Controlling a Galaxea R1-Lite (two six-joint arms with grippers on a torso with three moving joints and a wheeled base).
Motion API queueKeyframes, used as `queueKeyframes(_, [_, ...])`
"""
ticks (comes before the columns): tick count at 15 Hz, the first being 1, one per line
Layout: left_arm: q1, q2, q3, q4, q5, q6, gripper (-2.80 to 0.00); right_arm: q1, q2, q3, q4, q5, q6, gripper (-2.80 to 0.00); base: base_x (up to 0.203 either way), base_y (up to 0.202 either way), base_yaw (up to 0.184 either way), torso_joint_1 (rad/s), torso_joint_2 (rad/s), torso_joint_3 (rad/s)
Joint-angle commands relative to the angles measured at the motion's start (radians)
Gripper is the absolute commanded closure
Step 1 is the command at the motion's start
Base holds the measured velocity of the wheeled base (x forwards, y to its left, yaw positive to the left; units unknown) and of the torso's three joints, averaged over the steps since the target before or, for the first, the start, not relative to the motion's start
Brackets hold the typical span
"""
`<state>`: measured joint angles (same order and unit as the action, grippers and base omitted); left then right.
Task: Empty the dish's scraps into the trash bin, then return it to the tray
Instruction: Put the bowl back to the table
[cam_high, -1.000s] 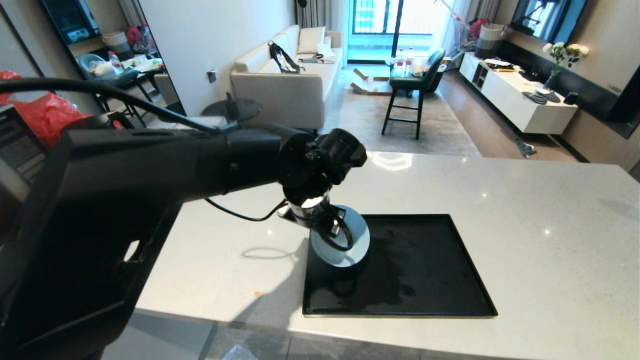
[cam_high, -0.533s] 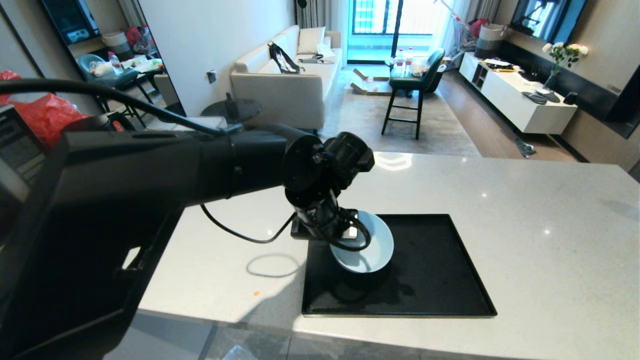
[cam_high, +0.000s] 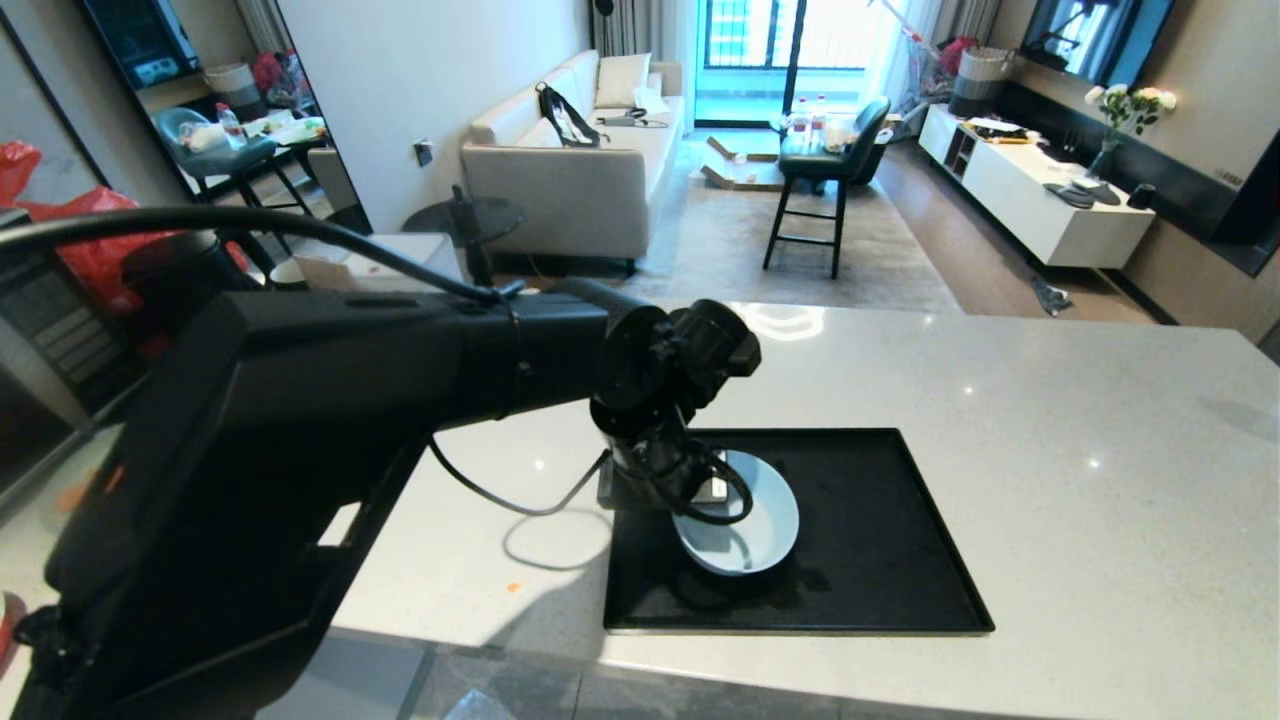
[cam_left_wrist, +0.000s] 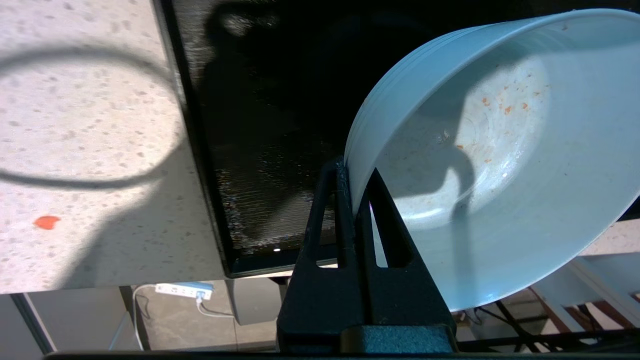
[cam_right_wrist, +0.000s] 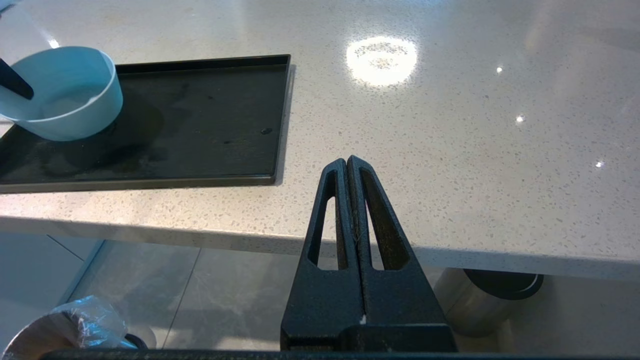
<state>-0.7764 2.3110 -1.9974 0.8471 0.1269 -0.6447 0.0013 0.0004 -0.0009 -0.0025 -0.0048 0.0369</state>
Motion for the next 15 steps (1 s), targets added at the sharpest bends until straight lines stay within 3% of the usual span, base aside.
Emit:
queueKeyframes(1, [-0.001, 0.022, 0.0, 0.0, -0.015, -0.004, 0.0, 0.0, 0.0, -0.001, -0.001, 0.0, 0.001, 0.0, 0.0, 0.0, 0.0, 0.0, 0.0, 0.0])
queueKeyframes(15, [-0.007, 0.073, 0.001, -0.052, -0.043, -0.003, 0.0, 0.0, 0.0, 0.001, -0.001, 0.0, 0.0, 0.0, 0.0, 0.0, 0.0, 0.0, 0.0, 0.0])
